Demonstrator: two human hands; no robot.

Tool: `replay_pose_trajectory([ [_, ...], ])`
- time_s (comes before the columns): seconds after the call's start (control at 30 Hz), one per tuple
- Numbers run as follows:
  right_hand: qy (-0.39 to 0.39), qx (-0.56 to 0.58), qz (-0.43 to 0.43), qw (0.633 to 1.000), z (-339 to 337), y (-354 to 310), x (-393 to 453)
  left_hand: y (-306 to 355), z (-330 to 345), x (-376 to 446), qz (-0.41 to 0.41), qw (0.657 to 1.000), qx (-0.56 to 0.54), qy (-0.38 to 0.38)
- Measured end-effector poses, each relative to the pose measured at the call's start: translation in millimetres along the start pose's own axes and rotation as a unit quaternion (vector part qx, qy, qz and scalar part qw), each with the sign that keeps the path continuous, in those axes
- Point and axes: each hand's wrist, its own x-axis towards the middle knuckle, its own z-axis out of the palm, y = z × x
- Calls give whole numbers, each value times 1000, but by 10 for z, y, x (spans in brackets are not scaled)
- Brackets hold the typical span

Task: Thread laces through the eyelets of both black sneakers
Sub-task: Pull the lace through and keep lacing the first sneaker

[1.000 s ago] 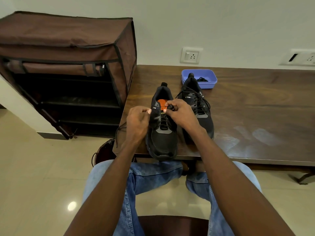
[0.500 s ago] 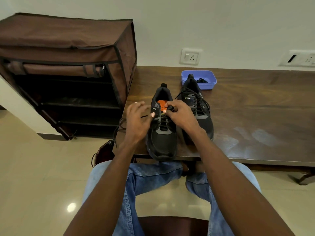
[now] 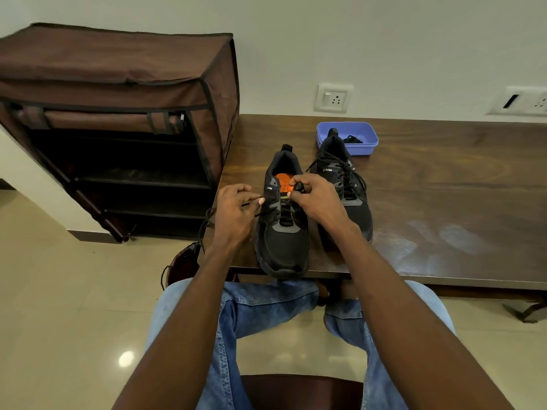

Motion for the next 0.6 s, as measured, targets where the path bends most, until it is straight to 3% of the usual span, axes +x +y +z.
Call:
replay_pose_trajectory([
  [0.2,3,8,13,1000,38,-35,-87,109,-131,-161,35,999,-3,27],
  [0.27,44,18,24,999,45,-57,-151,157,-169,-244,32,999,40,-10],
  [0.4,107,32,39,993,-17,-129,-311,153,-195,-342,-62,980,142,-126],
  [0.47,77,72,64,992,-50,-176,-404,203,-224,-390,-70,981,133,-126],
  [0.6,-48,112,108,987,-54,-271,-568,362,-305,-500,-44,988,-48,-141],
])
